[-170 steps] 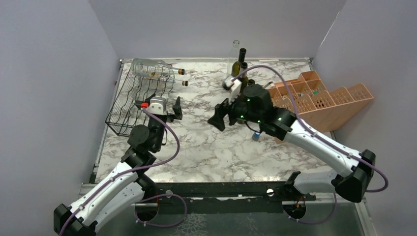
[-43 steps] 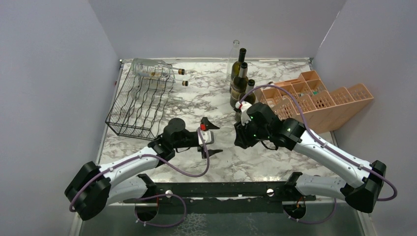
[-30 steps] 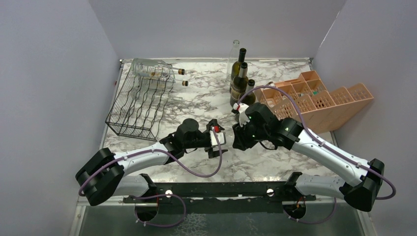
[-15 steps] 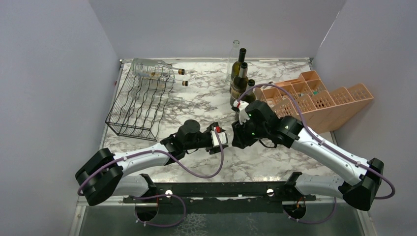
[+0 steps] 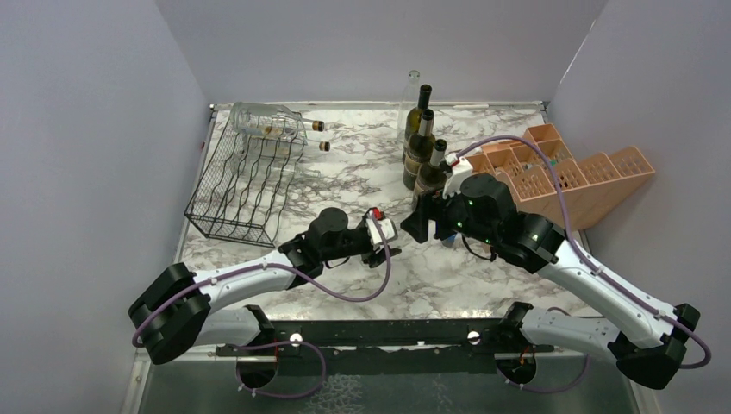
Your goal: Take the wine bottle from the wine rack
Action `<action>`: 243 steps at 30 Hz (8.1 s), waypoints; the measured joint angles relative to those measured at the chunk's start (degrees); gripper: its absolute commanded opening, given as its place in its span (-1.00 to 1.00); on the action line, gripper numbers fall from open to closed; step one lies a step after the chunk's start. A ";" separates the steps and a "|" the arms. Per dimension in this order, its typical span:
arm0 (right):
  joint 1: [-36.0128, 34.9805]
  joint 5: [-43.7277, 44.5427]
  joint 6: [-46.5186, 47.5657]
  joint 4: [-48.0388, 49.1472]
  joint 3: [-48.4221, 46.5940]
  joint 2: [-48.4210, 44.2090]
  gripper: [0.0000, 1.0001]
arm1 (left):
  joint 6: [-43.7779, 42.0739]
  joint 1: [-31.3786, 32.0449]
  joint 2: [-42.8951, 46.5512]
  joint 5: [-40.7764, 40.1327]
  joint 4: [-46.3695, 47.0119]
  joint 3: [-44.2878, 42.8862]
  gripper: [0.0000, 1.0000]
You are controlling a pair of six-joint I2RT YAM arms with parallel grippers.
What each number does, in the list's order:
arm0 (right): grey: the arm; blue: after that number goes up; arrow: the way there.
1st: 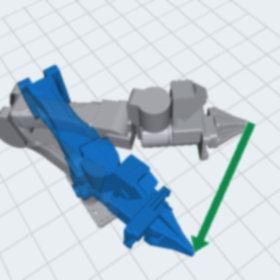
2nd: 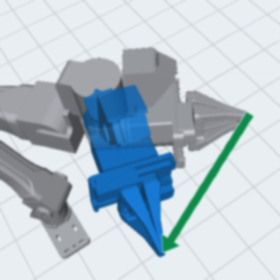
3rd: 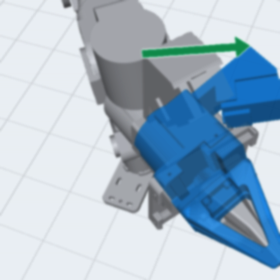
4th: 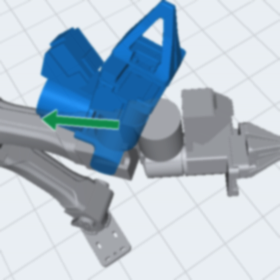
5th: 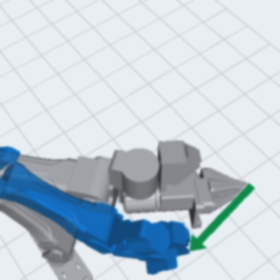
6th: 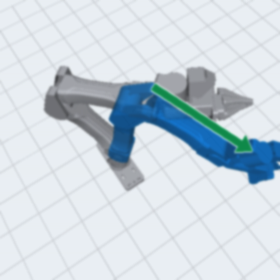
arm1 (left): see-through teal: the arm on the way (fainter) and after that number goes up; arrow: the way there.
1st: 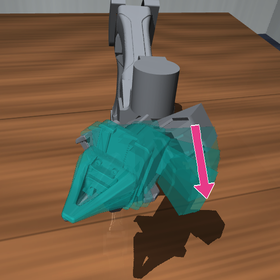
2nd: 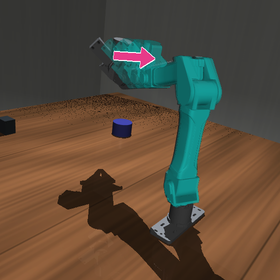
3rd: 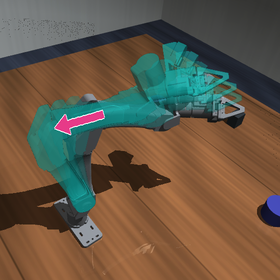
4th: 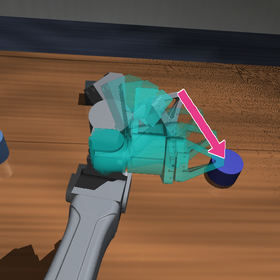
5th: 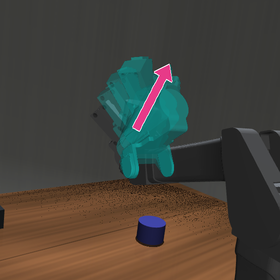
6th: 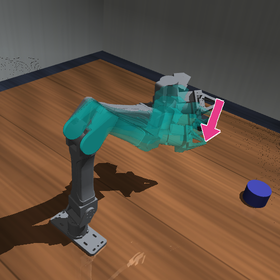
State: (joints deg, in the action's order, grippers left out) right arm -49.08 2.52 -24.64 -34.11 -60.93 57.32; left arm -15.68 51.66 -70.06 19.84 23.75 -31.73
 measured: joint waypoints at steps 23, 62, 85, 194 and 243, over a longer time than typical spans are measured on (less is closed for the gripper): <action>-0.04 2.73 -3.52 11.47 5.20 2.32 -0.68 | 5.07 -0.04 3.85 -0.24 0.66 0.02 0.94; 4.39 25.92 4.44 -3.13 -3.19 8.81 -0.73 | 2.86 -5.57 25.00 -36.65 6.25 5.62 0.99; 5.33 25.64 7.32 -5.03 -7.45 14.34 0.37 | 4.37 -7.61 25.53 -37.46 6.56 6.14 0.99; -2.56 -5.20 48.02 32.92 -55.91 87.47 -0.47 | 7.78 -28.35 40.33 -61.18 3.85 6.14 0.98; -3.80 -2.01 15.47 3.04 -1.03 20.41 -0.71 | 11.28 -26.01 20.68 -13.05 3.17 4.90 0.92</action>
State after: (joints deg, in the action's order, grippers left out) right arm -52.88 0.51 -9.17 -31.07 -61.95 77.73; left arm -4.40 25.65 -49.39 6.79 26.92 -26.83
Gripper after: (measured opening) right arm 0.372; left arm 0.946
